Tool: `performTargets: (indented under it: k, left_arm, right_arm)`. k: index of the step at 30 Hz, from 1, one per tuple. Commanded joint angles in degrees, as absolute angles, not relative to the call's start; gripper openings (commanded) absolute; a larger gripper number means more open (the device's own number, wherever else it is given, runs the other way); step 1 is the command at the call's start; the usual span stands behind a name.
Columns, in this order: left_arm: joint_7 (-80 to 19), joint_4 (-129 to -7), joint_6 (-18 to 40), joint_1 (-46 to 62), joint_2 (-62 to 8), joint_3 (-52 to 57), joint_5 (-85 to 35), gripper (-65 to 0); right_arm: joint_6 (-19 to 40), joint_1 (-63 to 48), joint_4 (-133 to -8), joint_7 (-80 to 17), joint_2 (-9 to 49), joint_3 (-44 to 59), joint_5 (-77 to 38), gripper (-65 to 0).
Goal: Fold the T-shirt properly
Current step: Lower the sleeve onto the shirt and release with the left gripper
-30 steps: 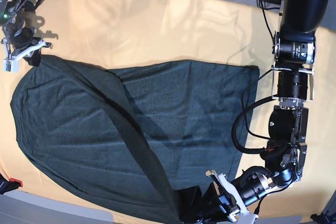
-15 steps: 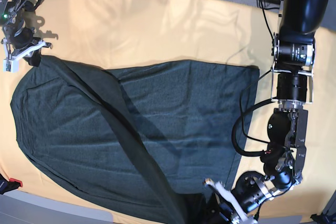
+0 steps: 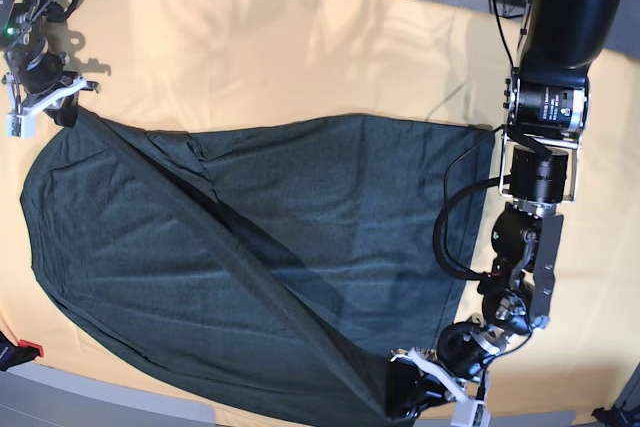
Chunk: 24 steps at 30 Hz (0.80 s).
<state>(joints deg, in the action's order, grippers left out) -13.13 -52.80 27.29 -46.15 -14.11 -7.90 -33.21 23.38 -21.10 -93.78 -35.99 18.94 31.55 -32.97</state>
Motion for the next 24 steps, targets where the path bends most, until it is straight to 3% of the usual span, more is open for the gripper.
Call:
performTargets:
  k: [1,9,11,12,14,16,17,24]
  left_arm:
    - [-9.93,-51.9,27.38,-48.6,-14.26,-7.49,-33.5,-65.0]
    - [-7.75,-44.16,29.15,-48.34,-14.26,-7.49,-31.7,-64.3]
    - [-8.21,-44.18,29.61,-48.29,-14.46,-7.49,-31.73,-48.6]
    - [-8.88,-44.18,30.13,-48.36,-14.61,-7.49,-31.94,-39.4]
    - [-10.74,-44.18,30.89,-48.75,-14.68,-7.49,-33.5,-26.1]
    - [-14.28,-44.18,30.89,-49.28,-15.0,-7.49,-35.38,-25.1]
    - [-15.81,-44.18,31.07,-49.47,-15.27,-7.49,-36.05,-25.1]
    - [-24.45,-44.18,32.36,-49.54,-18.48,-7.49,-42.33,-25.1]
  right_arm:
    - [23.18,-21.15,-94.45,-36.03,19.84,31.83,-32.49,-65.0]
    - [23.22,-21.1,-94.45,-35.97,19.84,31.83,-32.56,-65.0]
    - [24.4,-21.1,-94.45,-35.51,19.86,31.83,-32.56,-65.0]
    - [25.71,-21.1,-94.45,-35.09,19.86,31.83,-32.56,-62.9]
    - [26.85,-21.1,-94.45,-35.05,19.86,31.83,-32.8,-46.4]
    - [26.61,-21.1,-94.45,-34.92,19.9,31.86,-32.95,-30.1]
    - [26.5,-21.1,-94.45,-34.92,19.92,31.88,-32.99,-25.3]
    - [26.41,-20.93,-97.14,-34.61,21.91,32.42,-36.53,-23.1]
